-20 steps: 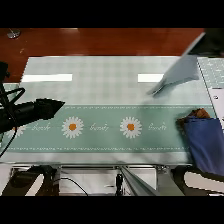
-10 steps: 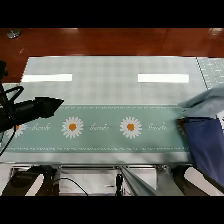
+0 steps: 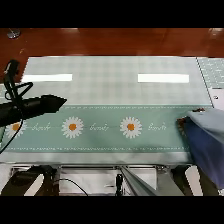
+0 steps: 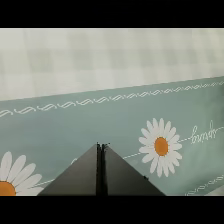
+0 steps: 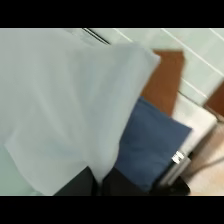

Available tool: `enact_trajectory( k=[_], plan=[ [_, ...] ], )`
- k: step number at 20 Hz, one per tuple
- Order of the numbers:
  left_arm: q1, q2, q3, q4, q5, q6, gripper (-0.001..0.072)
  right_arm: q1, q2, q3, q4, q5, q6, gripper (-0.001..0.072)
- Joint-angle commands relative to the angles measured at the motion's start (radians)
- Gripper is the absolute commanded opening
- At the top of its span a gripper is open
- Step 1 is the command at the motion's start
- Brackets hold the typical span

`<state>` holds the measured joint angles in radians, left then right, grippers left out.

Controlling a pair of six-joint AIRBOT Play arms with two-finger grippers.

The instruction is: Fold the shirts.

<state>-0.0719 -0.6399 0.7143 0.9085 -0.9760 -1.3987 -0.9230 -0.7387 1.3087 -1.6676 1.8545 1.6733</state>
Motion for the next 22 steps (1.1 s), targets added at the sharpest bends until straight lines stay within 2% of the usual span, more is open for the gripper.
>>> enact_trajectory(
  k=[1,2,3,4,5,6,8,9,10,11,12,13,14,15,16,19,20,22],
  plan=[
    [0.001,-0.05,0.0,0.001,0.0,0.001,0.003,-0.049,0.109,-0.2,-0.131,-0.008,-0.003,0.0018],
    [0.001,-0.061,0.0,0.001,0.0,0.009,0.003,-0.05,0.117,-0.222,-0.132,-0.021,0.006,0.0023],
    [0.001,-0.071,0.0,0.001,-0.001,0.031,0.003,-0.05,0.113,-0.226,-0.134,-0.028,0.023,0.0249],
    [0.001,-0.08,0.0,0.001,0.0,0.038,0.003,-0.049,0.102,-0.226,-0.133,-0.034,0.023,0.0628],
    [0.001,-0.089,0.0,0.001,0.002,0.038,0.0029,-0.049,0.086,-0.225,-0.13,-0.034,0.02,0.0628],
    [0.001,-0.097,0.0,0.001,0.009,0.039,0.003,-0.049,0.07,-0.225,-0.089,-0.042,0.022,0.0627],
    [0.001,-0.104,0.001,0.001,0.01,0.111,0.003,-0.041,0.062,-0.225,0.191,-0.112,0.014,0.0596],
    [0.002,-0.104,0.001,0.0,0.012,0.112,0.0029,-0.026,0.064,-0.225,0.36,-0.177,0.01,0.0506],
    [0.001,-0.104,0.002,-0.003,0.027,0.113,0.0029,-0.008,0.064,-0.225,0.54,-0.241,-0.004,0.0352],
    [0.001,-0.104,0.008,-0.006,0.053,0.113,0.0029,0.028,0.064,-0.225,0.743,-0.32,-0.045,0.0082],
    [0.001,-0.108,0.037,-0.006,0.069,0.117,0.0029,0.081,0.058,-0.225,0.966,-0.41,-0.119,0.0016],
    [0.001,-0.121,0.097,-0.006,0.068,0.134,0.0028,0.15,0.048,-0.222,1.13,-0.492,-0.164,0.0016],
    [0.0,-0.14,0.166,-0.006,0.067,0.156,0.0028,0.237,0.031,-0.205,1.207,-0.562,-0.196,0.0016],
    [0.0,-0.166,0.245,0.006,0.067,0.176,0.0027,0.35,0.005,-0.167,1.173,-0.603,-0.237,0.0016],
    [-0.007,-0.196,0.315,0.032,0.068,0.172,0.0027,0.48,-0.027,-0.127,1.058,-0.626,-0.226,0.0016],
    [-0.08,-0.302,0.47,0.172,0.011,0.065,0.0027,0.883,-0.154,-0.087,0.676,-0.712,-0.154,0.0016],
    [-0.11,-0.33,0.473,0.209,0.008,0.04,0.0027,1.012,-0.217,-0.087,0.471,-0.713,-0.105,0.0016],
    [-0.14,-0.409,0.442,0.29,-0.01,0.003,0.0028,1.194,-0.363,-0.087,0.097,-0.678,0.106,0.0017]
  ],
)
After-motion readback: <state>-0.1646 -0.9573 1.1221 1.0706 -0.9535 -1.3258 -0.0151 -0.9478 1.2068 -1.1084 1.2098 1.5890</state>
